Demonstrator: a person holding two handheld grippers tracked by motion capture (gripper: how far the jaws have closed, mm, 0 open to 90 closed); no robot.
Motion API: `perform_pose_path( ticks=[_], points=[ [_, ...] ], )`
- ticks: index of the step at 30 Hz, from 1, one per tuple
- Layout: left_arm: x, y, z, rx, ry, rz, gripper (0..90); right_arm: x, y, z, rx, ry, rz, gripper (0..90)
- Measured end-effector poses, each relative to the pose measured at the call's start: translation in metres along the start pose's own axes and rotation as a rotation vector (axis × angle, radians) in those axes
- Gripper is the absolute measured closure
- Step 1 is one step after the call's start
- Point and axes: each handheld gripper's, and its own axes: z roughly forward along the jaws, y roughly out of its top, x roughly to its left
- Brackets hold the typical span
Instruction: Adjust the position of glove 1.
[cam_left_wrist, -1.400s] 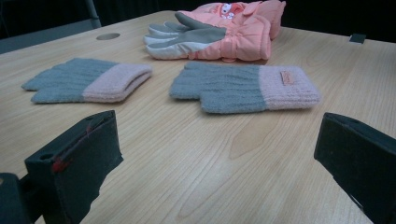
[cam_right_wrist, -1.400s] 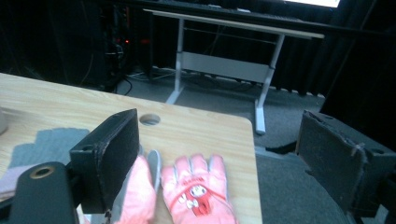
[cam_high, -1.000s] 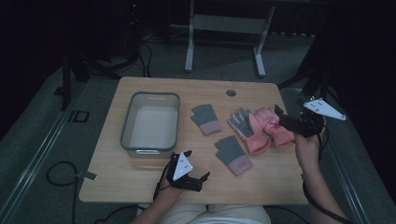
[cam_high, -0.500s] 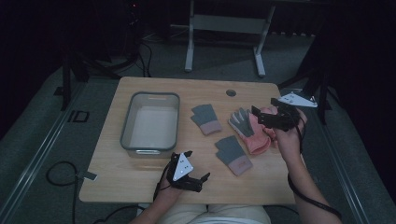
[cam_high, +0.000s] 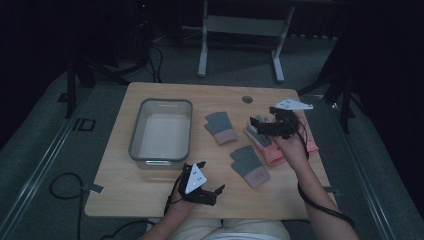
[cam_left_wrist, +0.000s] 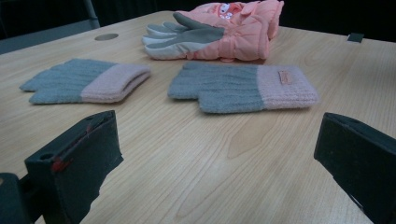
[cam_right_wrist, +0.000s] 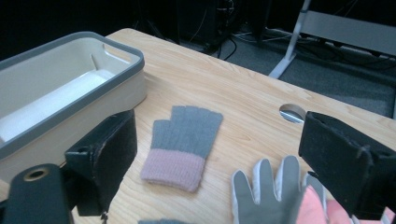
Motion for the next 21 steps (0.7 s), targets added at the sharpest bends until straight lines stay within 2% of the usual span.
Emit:
perform_pose_path(
  ticks=[4, 10, 14, 18, 21],
  points=[
    [0.000, 0.000, 0.000, 0.001, -0.007, 0.000, 0.0, 0.003, -0.001, 0.015, -0.002, 0.015, -0.004, 16.2],
    [0.000, 0.000, 0.000, 0.003, -0.007, 0.005, 0.0, 0.007, -0.003, 0.037, 0.013, 0.029, -0.017, 25.2],
    [-0.001, 0.000, 0.000, 0.002, -0.008, 0.009, 0.0, 0.009, -0.005, 0.055, 0.038, 0.042, -0.023, 32.6],
    [-0.002, 0.000, 0.000, 0.000, -0.006, 0.016, 0.0, 0.011, -0.008, 0.068, 0.057, 0.052, -0.031, 36.9],
    [-0.001, 0.000, -0.001, 0.001, -0.007, 0.018, 0.0, 0.013, -0.011, 0.085, 0.083, 0.068, -0.040, 40.2]
  ],
)
